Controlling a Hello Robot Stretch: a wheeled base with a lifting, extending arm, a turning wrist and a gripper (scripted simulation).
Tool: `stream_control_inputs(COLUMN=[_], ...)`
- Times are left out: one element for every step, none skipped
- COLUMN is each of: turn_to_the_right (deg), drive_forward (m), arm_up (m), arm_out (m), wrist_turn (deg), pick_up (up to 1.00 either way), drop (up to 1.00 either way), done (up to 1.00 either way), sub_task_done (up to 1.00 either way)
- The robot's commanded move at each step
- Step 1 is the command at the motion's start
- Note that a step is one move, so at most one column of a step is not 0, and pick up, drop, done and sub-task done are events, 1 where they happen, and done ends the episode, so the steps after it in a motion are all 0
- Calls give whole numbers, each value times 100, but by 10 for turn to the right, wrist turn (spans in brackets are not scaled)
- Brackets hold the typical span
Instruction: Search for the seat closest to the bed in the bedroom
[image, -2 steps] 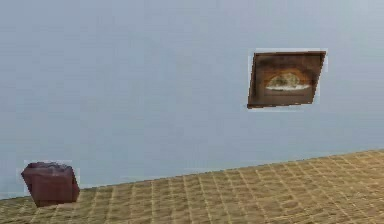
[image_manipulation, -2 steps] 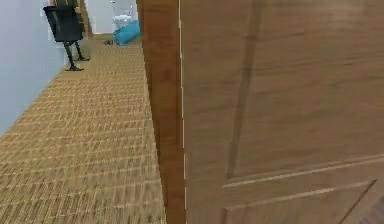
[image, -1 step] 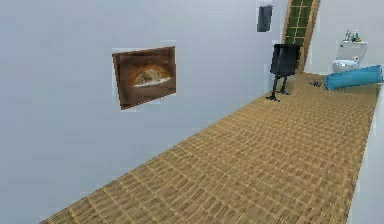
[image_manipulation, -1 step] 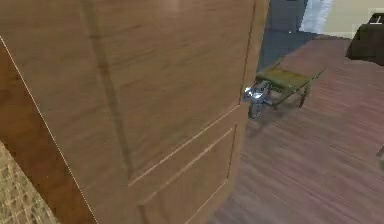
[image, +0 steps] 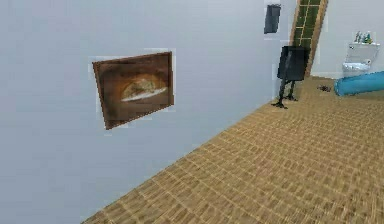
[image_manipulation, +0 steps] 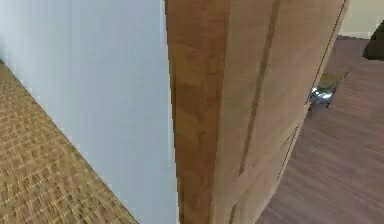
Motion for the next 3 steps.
stream_control_inputs(turn_to_the_right=[330,0,0], drive_forward=[0,100,100], arm_up=[0,0,0], arm_out=[0,0,0], wrist_turn=[0,0,0], pick_up=[0,0,0], drop=[0,0,0], done=[0,0,0], sub_task_done=[0,0,0])
